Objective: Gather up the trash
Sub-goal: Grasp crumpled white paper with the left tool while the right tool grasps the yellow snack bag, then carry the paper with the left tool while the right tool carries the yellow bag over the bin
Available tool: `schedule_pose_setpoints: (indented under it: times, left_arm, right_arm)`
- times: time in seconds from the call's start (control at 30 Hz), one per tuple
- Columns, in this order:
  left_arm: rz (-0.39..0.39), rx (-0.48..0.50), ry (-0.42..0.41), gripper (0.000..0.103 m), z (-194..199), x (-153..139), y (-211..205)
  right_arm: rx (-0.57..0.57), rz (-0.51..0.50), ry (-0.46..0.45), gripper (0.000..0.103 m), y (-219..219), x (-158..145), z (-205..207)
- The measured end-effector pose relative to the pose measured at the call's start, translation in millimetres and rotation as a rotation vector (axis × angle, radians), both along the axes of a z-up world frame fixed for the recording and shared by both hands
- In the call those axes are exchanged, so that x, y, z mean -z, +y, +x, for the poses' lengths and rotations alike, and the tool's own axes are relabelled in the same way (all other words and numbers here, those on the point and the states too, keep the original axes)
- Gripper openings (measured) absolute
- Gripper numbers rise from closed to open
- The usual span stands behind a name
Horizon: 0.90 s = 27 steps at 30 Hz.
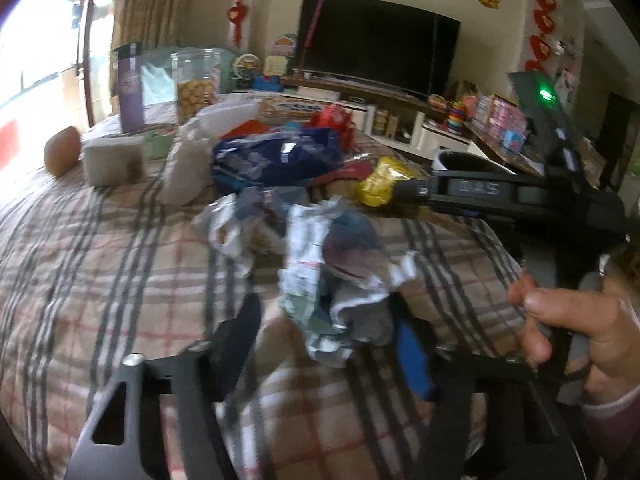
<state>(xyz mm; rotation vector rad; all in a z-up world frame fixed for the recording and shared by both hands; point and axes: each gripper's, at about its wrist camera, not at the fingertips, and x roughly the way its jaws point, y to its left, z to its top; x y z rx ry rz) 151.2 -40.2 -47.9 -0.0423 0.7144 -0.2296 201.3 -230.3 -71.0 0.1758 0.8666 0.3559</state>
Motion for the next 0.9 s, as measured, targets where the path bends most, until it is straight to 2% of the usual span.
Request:
schedule_pose_setpoints:
  times: [0.07, 0.13, 0.17, 0.3, 0.47, 0.9]
  left_arm:
    - [-0.005, 0.017, 0.010, 0.039, 4.0, 0.0, -2.5]
    - [-0.008, 0.025, 0.004, 0.033, 6.8, -1.7, -2.9]
    - [-0.010, 0.029, 0.000, 0.031, 7.8, -2.8, -2.7]
    - [-0.025, 0.045, -0.008, 0.028, 10.6, -5.6, -3.1]
    - [-0.022, 0.073, -0.016, 0.027, 18.4, -6.7, -11.9]
    - [-0.041, 0.134, -0.027, 0.027, 41.2, -13.0, -36.2]
  right_arm:
    - [-0.009, 0.006, 0.013, 0.037, 1.9, 2.3, 5.1]
    - [-0.027, 0.013, 0.022, 0.009, 2.3, 4.1, 9.0]
    - [-0.034, 0.022, 0.028, 0.006, 2.1, 4.9, 10.8]
    - [-0.037, 0.050, 0.017, 0.001, -1.8, 2.1, 7.5]
    - [-0.020, 0.083, 0.001, 0.000, -18.4, -8.3, -5.5]
    - [0.045, 0.089, -0.061, 0.000, -58.9, -36.5, -29.5]
